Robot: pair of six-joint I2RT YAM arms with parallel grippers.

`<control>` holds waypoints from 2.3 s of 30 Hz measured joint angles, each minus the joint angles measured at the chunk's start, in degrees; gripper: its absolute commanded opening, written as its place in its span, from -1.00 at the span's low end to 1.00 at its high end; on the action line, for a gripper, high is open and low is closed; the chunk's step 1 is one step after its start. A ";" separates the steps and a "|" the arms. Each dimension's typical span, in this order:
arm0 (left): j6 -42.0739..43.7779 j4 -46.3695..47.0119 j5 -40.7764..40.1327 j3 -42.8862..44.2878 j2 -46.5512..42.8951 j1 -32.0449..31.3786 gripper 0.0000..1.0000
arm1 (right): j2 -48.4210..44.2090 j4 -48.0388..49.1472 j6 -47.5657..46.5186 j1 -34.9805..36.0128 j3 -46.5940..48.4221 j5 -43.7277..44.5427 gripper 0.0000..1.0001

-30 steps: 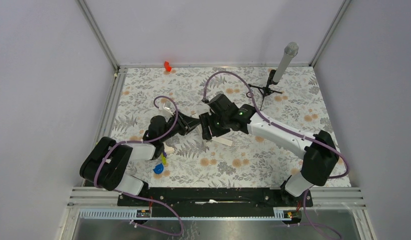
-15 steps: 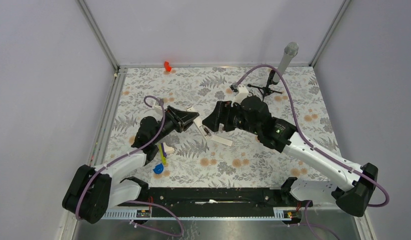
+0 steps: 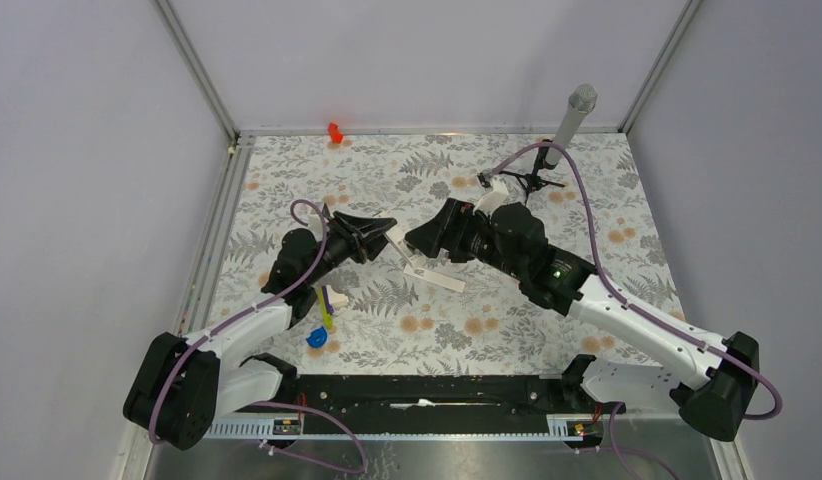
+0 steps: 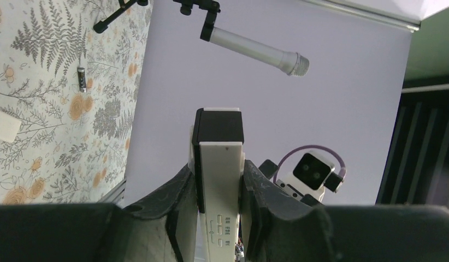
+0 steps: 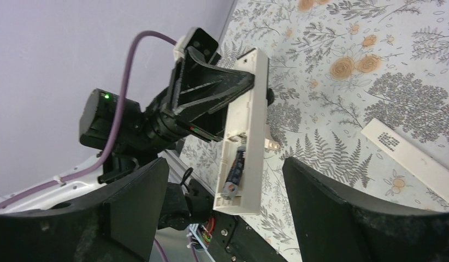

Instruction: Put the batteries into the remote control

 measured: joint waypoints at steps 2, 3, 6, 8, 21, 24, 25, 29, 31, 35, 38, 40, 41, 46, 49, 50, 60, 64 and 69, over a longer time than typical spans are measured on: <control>-1.20 -1.11 -0.46 0.00 -0.02 0.00 -1.00 | -0.33 0.85 1.01 0.00 -0.20 0.46 0.68; -1.62 -1.57 -0.63 0.00 -0.02 0.00 -1.00 | -0.44 1.16 1.46 0.00 -0.26 0.72 0.66; -3.13 -2.43 -1.09 0.02 0.00 0.00 -1.00 | -0.48 1.95 2.69 0.00 -0.76 1.11 0.62; -4.55 -2.27 -1.57 0.02 -0.02 0.00 -1.00 | -0.48 2.27 3.58 0.00 -1.25 1.14 0.59; -11.50 0.68 -4.68 -0.22 -0.04 0.00 -1.00 | -0.96 8.46 6.78 -0.02 -5.81 1.07 0.61; -12.02 1.18 -4.81 -0.22 -0.02 0.00 -1.00 | -1.38 10.49 7.41 -0.07 -6.43 1.05 0.57; -12.13 1.33 -4.87 -0.22 -0.02 0.00 -1.00 | -1.60 11.30 7.67 -0.09 -6.82 1.03 0.55; -12.46 2.36 -5.09 -0.24 -0.02 0.00 -1.00 | -2.49 13.14 8.66 -0.13 -8.50 1.05 0.39; -12.55 2.64 -5.14 -0.26 -0.02 0.00 -1.00 | -2.84 13.70 9.14 -0.15 -9.20 1.09 0.33; -12.76 2.80 -5.18 -0.52 -0.02 0.00 -1.00 | -2.89 14.43 9.84 -0.28 -9.42 1.09 0.31; -12.76 2.84 -5.16 -0.57 -0.02 0.00 -1.00 | -2.86 14.80 10.16 -0.46 -9.42 1.05 0.30; -12.74 2.82 -5.16 -0.57 -0.02 0.00 -1.00 | -2.78 14.82 10.34 -0.48 -9.42 1.03 0.27; -12.72 2.84 -5.16 -0.57 -0.02 0.00 -1.00 | -2.64 14.84 10.49 -0.50 -9.42 0.98 0.26; -12.22 2.78 -5.14 -0.57 -0.02 0.00 -1.00 | -1.38 14.84 11.23 -0.70 -9.42 0.11 0.18; -11.63 2.64 -5.27 -0.57 0.00 0.00 -1.00 | -0.72 15.26 11.74 -0.87 -9.38 -0.31 0.18; -11.52 2.62 -5.29 -0.57 0.00 0.00 -1.00 | -0.57 15.37 11.82 -0.90 -9.38 -0.42 0.19; -11.10 2.86 -5.29 -0.57 0.00 0.00 -1.00 | -1.55 17.59 11.76 -1.11 -11.17 -0.96 0.55; -10.71 2.89 -5.29 -0.57 0.09 0.00 -1.00 | -2.40 19.89 11.74 -1.20 -12.94 -2.23 0.56; -10.08 2.82 -5.29 -0.57 0.11 0.00 -1.00 | -2.40 22.10 11.89 -1.25 -13.14 -2.75 0.37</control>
